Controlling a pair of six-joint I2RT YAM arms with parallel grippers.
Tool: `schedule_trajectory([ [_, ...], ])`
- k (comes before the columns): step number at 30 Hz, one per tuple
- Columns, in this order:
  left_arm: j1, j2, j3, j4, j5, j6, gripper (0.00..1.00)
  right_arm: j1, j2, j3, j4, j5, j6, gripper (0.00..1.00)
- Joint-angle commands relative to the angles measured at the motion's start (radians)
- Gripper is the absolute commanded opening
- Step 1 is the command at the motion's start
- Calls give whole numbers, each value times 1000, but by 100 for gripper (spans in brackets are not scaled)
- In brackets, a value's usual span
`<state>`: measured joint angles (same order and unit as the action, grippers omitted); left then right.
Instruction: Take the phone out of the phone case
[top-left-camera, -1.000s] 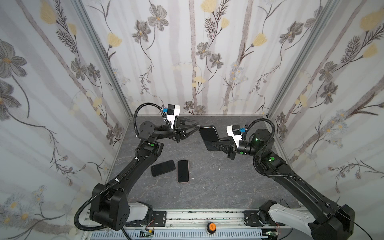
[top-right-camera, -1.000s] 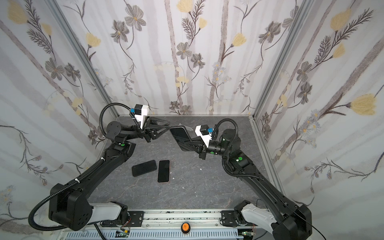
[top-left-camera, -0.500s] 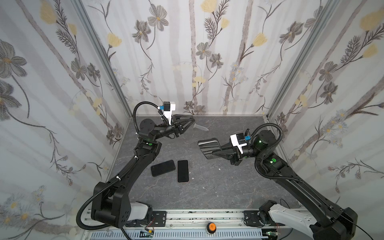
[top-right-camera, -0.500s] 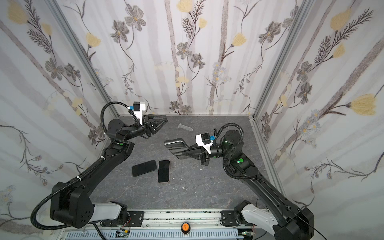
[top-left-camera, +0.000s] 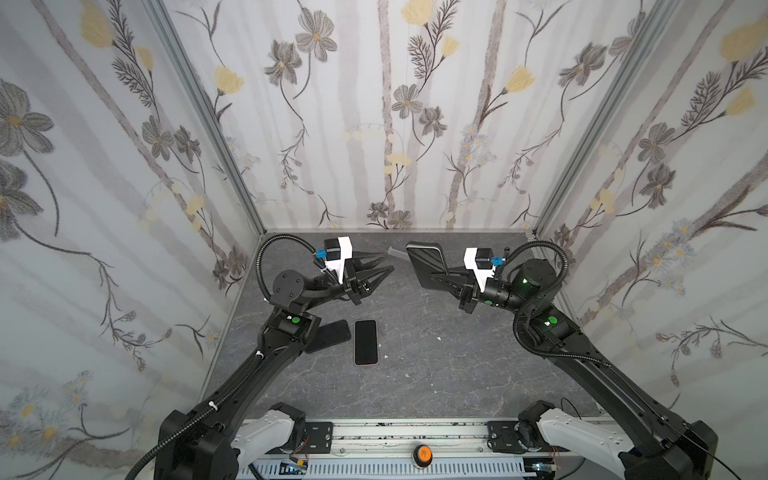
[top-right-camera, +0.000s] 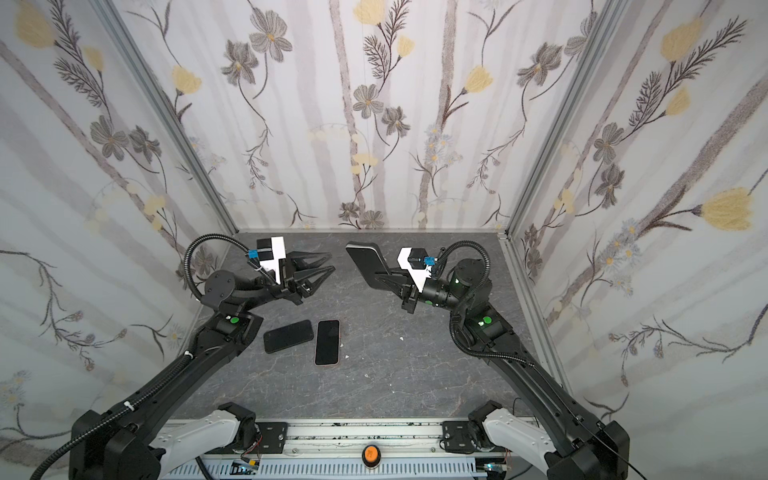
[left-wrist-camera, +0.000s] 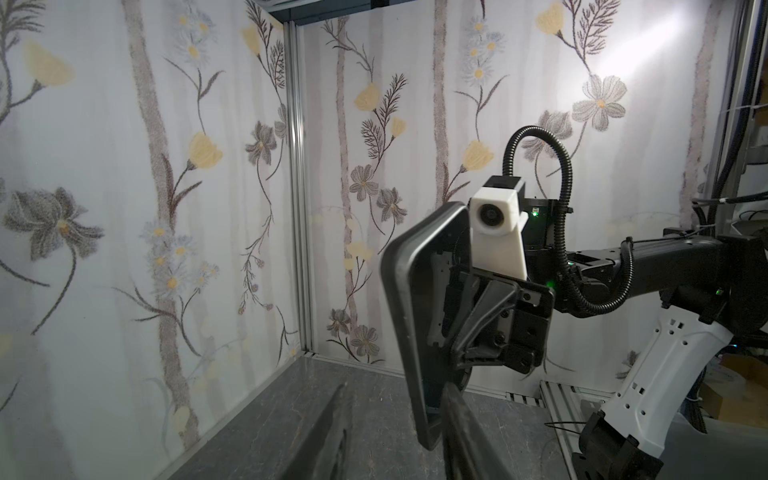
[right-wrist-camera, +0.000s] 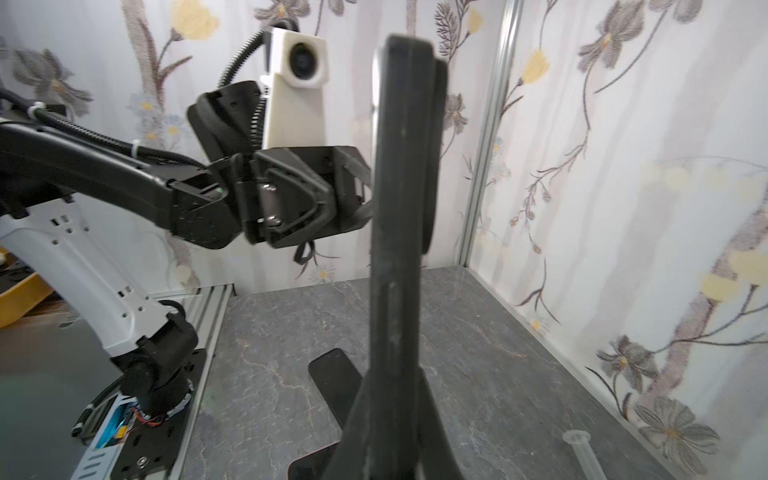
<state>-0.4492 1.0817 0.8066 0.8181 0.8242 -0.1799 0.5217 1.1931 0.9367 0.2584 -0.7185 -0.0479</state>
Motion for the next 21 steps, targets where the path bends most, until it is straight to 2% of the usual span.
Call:
schedule_trajectory([
  [1,-57,-4,6,23,-129,213,32,8,10,5,43,79,-41,0],
  [11,-100,18,34,24,-200,275,26,51,-23,-49,64,185,-143,0],
  [21,-115,31,38,23,-236,295,25,64,-23,-47,51,172,-163,0],
])
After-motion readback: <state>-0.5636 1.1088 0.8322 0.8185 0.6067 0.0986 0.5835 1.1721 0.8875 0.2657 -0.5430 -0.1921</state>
